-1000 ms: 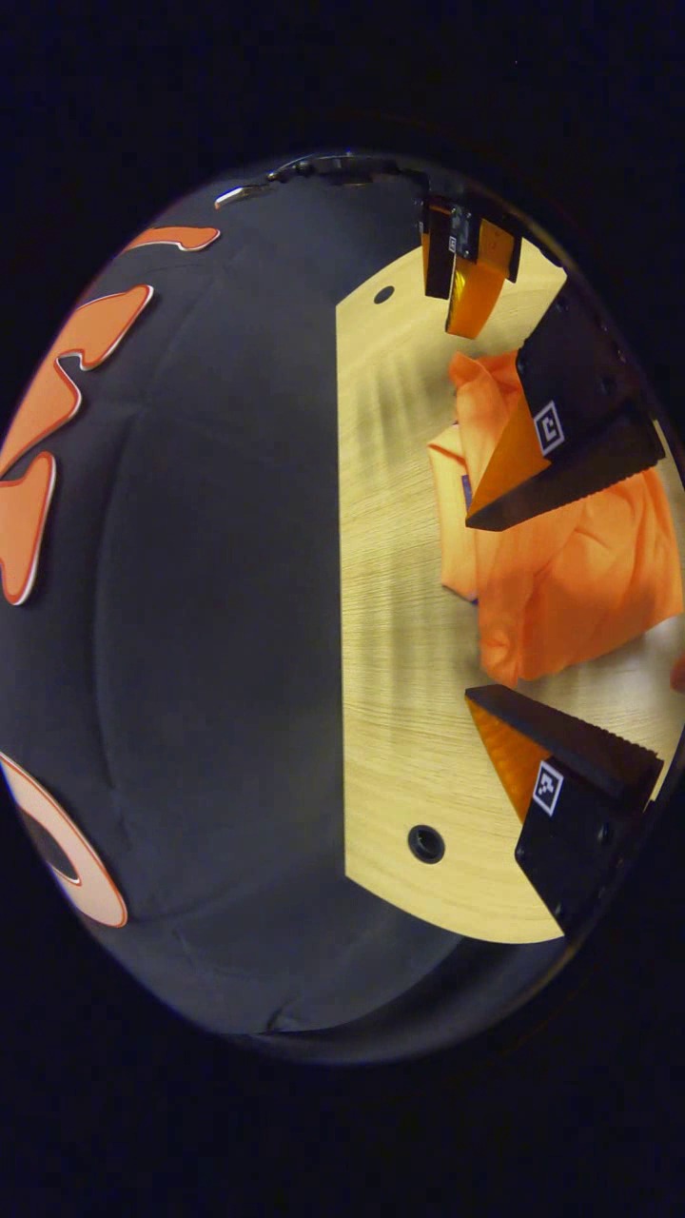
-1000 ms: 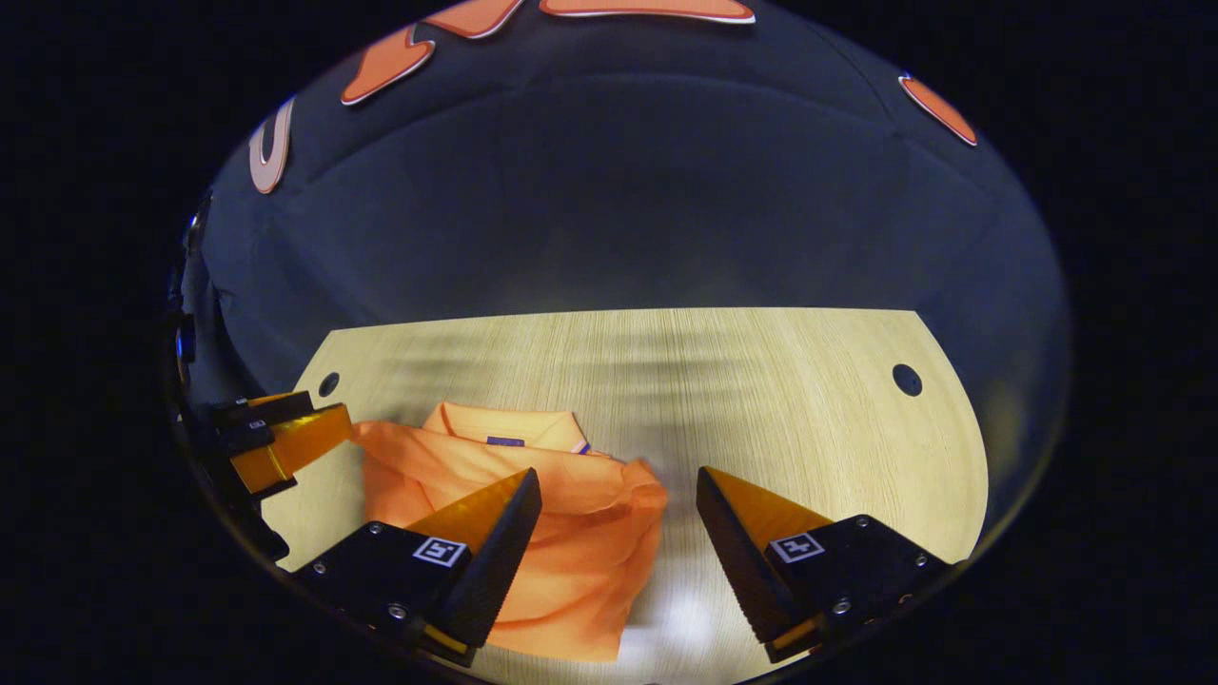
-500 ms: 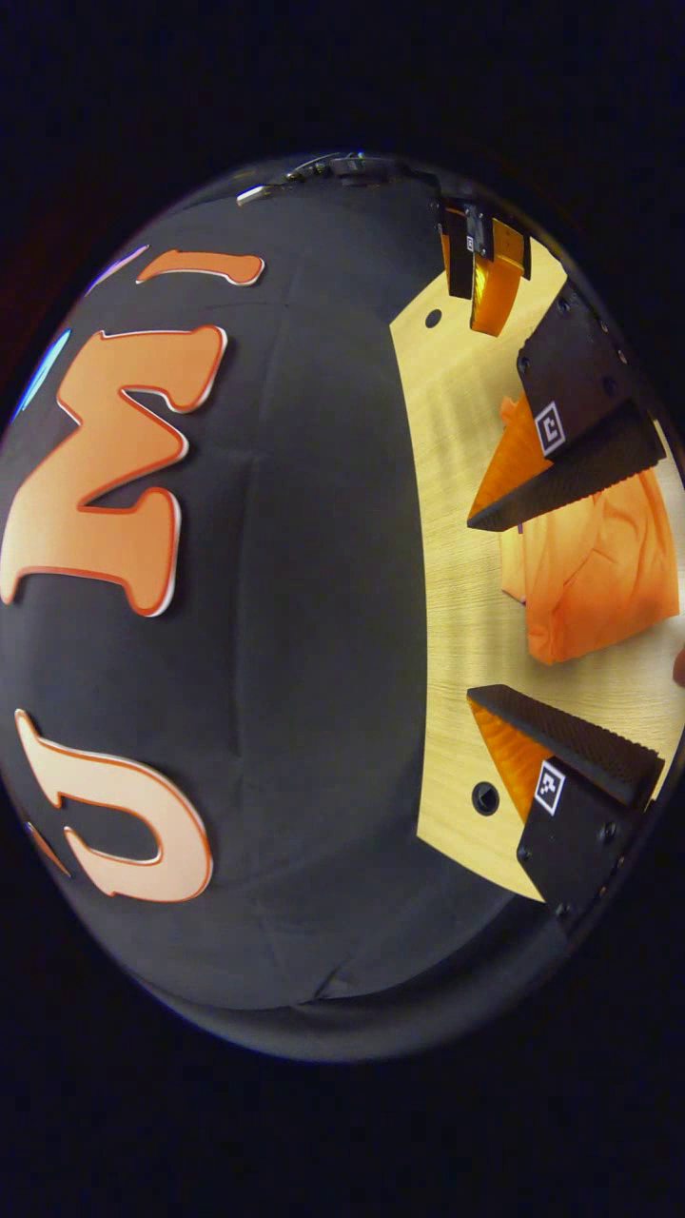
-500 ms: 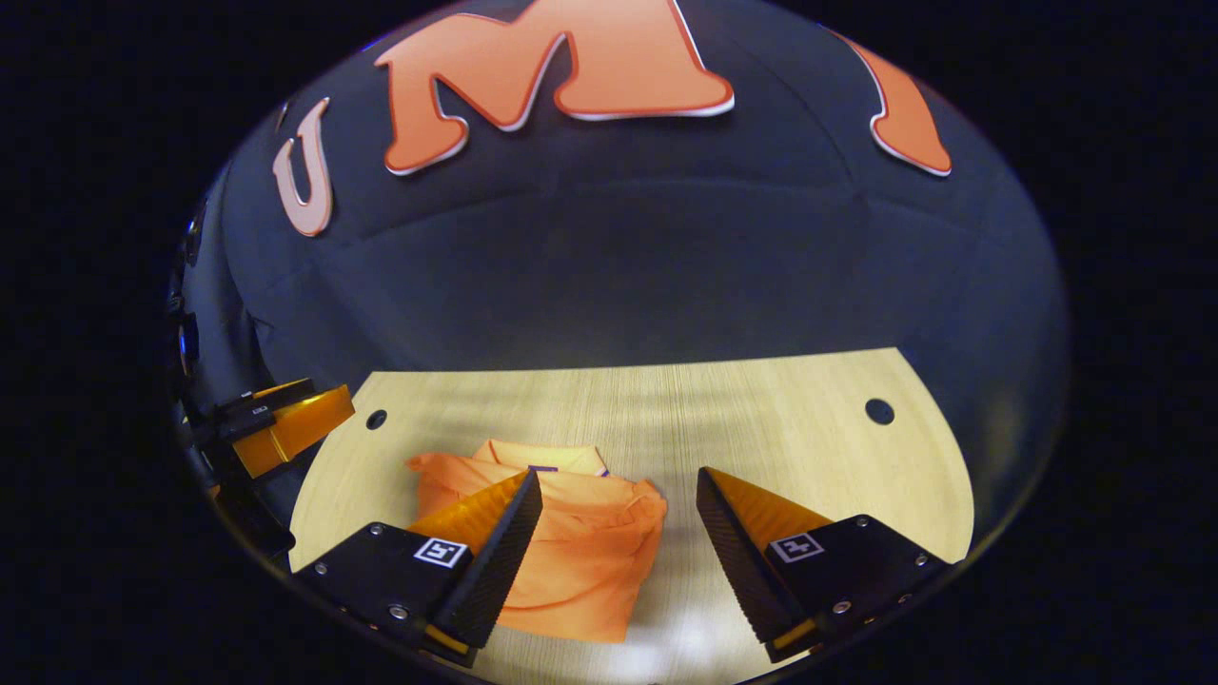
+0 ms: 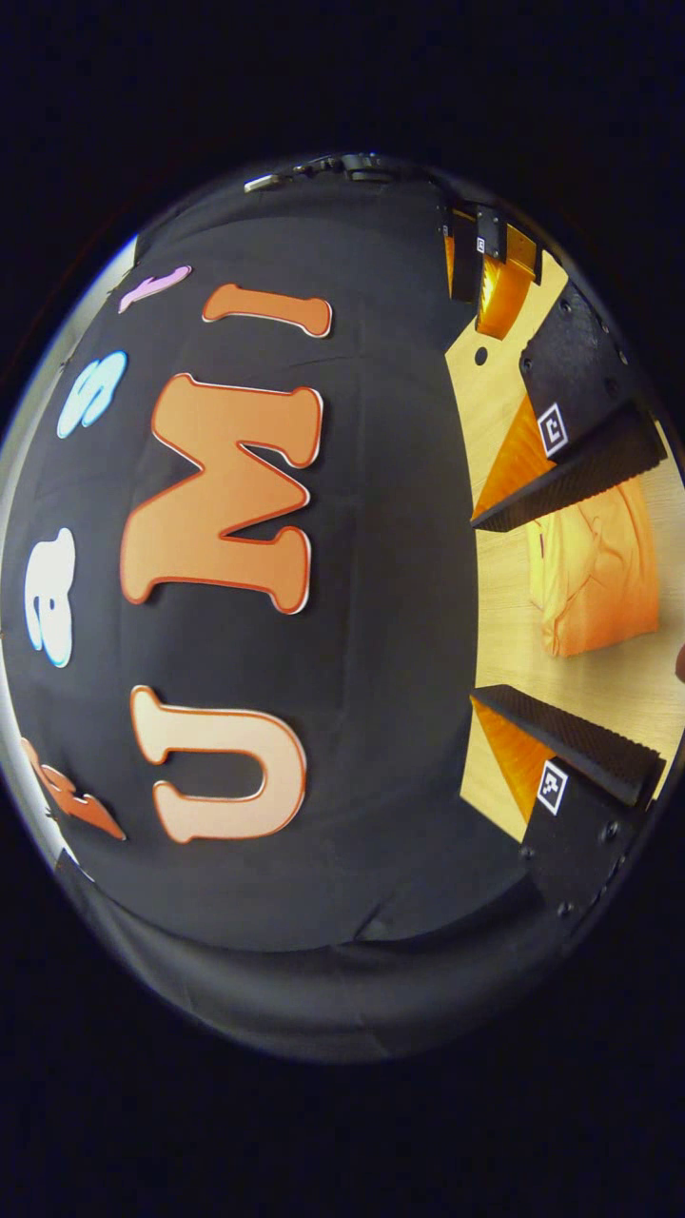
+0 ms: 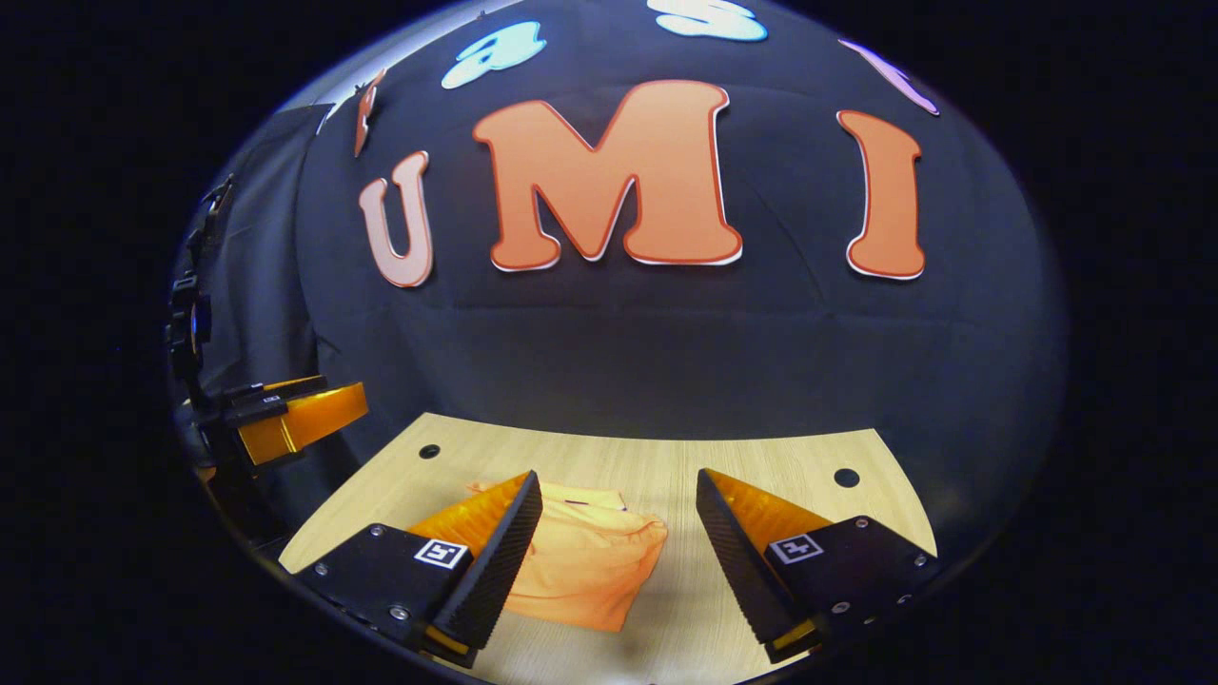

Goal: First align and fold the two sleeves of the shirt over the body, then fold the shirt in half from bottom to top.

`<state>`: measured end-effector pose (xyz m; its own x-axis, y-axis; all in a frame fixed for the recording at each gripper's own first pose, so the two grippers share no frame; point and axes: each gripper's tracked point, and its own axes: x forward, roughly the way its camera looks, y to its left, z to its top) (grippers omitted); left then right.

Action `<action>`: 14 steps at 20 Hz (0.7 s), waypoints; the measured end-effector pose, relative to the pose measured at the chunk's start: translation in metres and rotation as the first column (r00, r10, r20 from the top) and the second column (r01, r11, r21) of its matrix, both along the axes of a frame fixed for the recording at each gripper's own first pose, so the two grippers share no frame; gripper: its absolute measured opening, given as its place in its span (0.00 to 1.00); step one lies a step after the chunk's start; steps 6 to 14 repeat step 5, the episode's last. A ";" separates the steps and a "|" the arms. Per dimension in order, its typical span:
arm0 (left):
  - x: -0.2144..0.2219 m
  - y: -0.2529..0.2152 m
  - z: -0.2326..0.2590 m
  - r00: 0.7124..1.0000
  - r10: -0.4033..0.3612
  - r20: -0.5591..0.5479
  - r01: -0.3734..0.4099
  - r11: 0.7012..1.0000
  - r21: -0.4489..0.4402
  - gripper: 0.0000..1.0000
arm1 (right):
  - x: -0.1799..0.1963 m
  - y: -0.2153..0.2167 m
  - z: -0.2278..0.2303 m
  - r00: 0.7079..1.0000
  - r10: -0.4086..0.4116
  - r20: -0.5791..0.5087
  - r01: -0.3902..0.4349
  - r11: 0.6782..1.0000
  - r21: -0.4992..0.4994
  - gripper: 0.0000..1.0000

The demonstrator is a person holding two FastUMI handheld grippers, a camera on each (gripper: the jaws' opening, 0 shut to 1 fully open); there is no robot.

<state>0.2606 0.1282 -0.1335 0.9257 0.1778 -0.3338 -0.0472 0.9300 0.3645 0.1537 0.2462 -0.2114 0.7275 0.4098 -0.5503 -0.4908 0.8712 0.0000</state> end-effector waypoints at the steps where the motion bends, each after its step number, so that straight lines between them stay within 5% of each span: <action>1: -0.009 -0.004 0.007 1.000 -0.004 0.023 0.004 1.000 0.001 0.99 | -0.010 -0.005 0.009 1.000 0.009 0.002 -0.009 1.000 0.017 0.99; 5: -0.042 -0.012 0.028 0.996 0.008 0.086 -0.008 1.000 0.001 0.99 | -0.022 -0.022 0.029 0.999 0.006 0.033 -0.007 0.999 0.040 0.99; 14: -0.042 -0.012 0.028 0.996 0.008 0.086 -0.008 1.000 0.001 0.99 | -0.022 -0.022 0.029 0.999 0.006 0.033 -0.007 0.999 0.040 0.99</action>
